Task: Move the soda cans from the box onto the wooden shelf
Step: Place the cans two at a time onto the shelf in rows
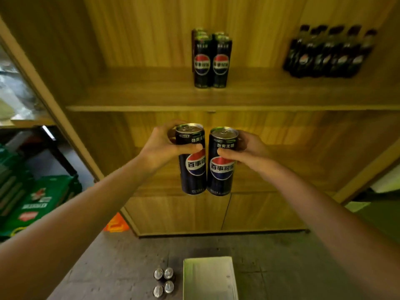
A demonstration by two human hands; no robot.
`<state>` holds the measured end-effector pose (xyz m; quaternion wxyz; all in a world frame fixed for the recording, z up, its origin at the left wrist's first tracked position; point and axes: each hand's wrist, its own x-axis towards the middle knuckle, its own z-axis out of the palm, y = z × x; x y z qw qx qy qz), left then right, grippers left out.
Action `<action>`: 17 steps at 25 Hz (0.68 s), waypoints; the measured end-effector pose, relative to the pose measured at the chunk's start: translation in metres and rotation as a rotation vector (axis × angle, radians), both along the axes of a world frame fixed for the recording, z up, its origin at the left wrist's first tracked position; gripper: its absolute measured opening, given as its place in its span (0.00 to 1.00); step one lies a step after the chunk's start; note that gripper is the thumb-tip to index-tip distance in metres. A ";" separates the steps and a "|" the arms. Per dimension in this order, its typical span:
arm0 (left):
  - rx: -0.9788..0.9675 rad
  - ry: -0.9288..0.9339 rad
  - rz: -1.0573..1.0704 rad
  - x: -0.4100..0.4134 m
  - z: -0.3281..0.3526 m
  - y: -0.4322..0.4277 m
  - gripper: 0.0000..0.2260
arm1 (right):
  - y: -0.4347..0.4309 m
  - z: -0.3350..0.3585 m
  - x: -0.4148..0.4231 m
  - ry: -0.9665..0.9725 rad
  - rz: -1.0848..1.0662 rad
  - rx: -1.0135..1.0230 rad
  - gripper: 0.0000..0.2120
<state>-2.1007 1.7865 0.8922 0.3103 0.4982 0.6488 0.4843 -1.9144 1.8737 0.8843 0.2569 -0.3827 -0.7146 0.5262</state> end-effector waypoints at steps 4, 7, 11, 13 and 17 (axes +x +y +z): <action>0.059 0.001 -0.016 -0.009 0.078 0.008 0.29 | 0.003 0.076 -0.010 0.022 0.000 0.068 0.29; 0.066 0.019 -0.025 -0.015 0.100 0.023 0.26 | 0.011 0.099 -0.017 0.040 -0.039 0.097 0.31; 0.088 -0.020 -0.043 -0.020 0.107 0.059 0.22 | 0.041 0.113 -0.027 0.041 -0.067 0.108 0.34; 0.101 -0.025 -0.026 -0.023 0.106 0.082 0.22 | 0.065 0.114 -0.031 0.038 -0.079 0.101 0.34; 0.133 0.052 0.038 -0.033 0.104 0.138 0.25 | 0.122 0.116 -0.042 -0.004 -0.062 0.129 0.31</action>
